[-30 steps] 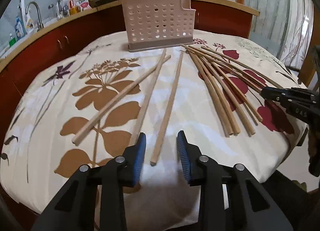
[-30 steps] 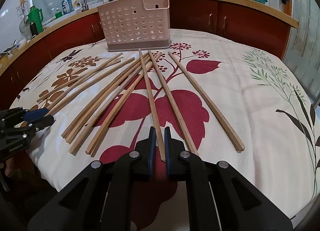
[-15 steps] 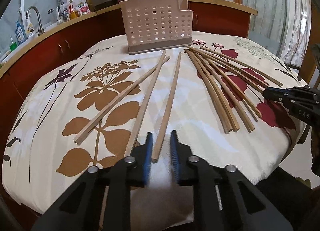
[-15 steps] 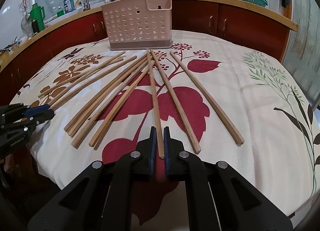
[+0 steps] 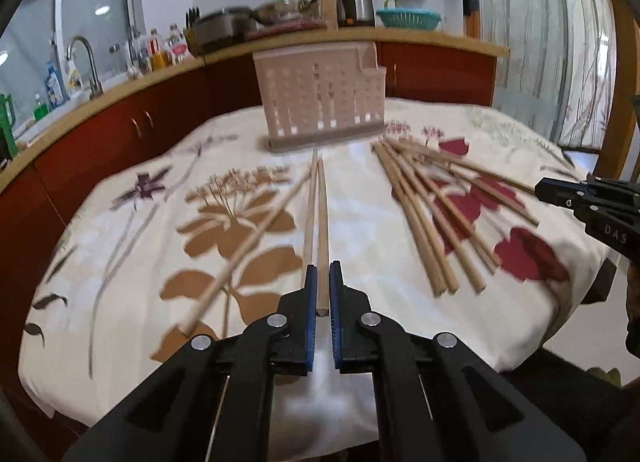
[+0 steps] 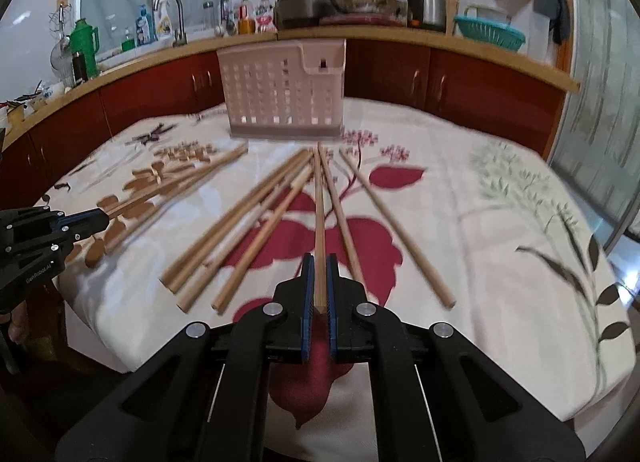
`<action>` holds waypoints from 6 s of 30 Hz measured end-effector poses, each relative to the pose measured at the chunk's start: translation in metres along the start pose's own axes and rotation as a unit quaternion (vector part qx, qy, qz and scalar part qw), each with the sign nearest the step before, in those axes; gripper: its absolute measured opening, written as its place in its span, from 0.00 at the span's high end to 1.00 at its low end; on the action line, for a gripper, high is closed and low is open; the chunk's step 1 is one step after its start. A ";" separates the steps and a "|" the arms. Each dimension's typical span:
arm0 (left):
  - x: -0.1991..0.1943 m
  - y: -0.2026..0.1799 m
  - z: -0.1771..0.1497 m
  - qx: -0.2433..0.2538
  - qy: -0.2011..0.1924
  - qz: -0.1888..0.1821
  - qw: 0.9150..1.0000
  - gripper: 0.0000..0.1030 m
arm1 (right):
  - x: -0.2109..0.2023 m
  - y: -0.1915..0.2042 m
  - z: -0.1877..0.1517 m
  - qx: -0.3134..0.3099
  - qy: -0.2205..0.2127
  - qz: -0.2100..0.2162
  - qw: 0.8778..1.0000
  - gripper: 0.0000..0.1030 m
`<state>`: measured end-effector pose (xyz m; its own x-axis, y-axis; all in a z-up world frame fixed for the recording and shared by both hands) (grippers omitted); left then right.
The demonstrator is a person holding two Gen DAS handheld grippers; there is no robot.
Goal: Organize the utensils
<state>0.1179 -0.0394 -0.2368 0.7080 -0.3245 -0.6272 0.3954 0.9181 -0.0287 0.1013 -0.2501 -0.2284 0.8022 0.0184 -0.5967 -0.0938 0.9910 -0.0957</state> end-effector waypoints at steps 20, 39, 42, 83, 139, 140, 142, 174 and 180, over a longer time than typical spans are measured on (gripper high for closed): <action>-0.066 0.007 0.064 0.004 -0.108 0.021 0.994 0.93 | -0.064 -0.007 0.064 0.014 -0.109 -0.007 0.994 0.94; -0.055 0.016 0.115 0.005 -0.104 0.003 0.995 0.93 | -0.048 -0.010 0.130 0.025 -0.155 0.004 0.988 0.94; -0.050 0.020 0.122 0.004 -0.109 0.005 0.994 0.93 | -0.043 -0.010 0.138 0.030 -0.160 0.006 0.987 0.94; -0.074 0.052 0.265 0.008 -0.223 -0.006 0.975 0.94 | -0.044 -0.026 0.274 0.046 -0.267 0.037 0.962 0.94; -0.005 0.042 0.129 -0.055 -0.140 0.030 0.988 0.29 | 0.000 -0.046 0.131 0.076 -0.154 -0.013 0.985 0.52; -0.004 0.041 0.121 -0.059 -0.134 0.031 0.989 0.29 | 0.001 -0.048 0.116 0.079 -0.144 -0.016 0.986 0.53; 0.000 0.038 0.104 -0.062 -0.121 0.036 0.990 0.29 | 0.001 -0.048 0.094 0.083 -0.132 -0.017 0.988 0.54; 0.040 0.006 -0.031 -0.086 0.015 0.011 0.996 0.68 | 0.038 -0.030 -0.043 0.051 -0.014 -0.019 0.998 0.87; 0.035 -0.002 -0.036 -0.066 0.013 0.018 0.998 0.82 | 0.038 -0.031 -0.043 0.050 -0.017 -0.022 0.998 0.90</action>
<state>0.1210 -0.0450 -0.2870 0.7047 -0.2873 -0.6488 0.2891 0.9513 -0.1071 0.1095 -0.2856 -0.2829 0.8238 -0.0232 -0.5664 -0.0002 0.9992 -0.0412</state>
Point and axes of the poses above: each gripper's, at about its wrist camera, not at the fingertips, and x roughly the way its jaws point, y to its left, z to its top, the point moved 7 cm from there along x, roughly the way its jaws point, and after that the axes turned 11 degrees about -z, right-handed, at the moved point
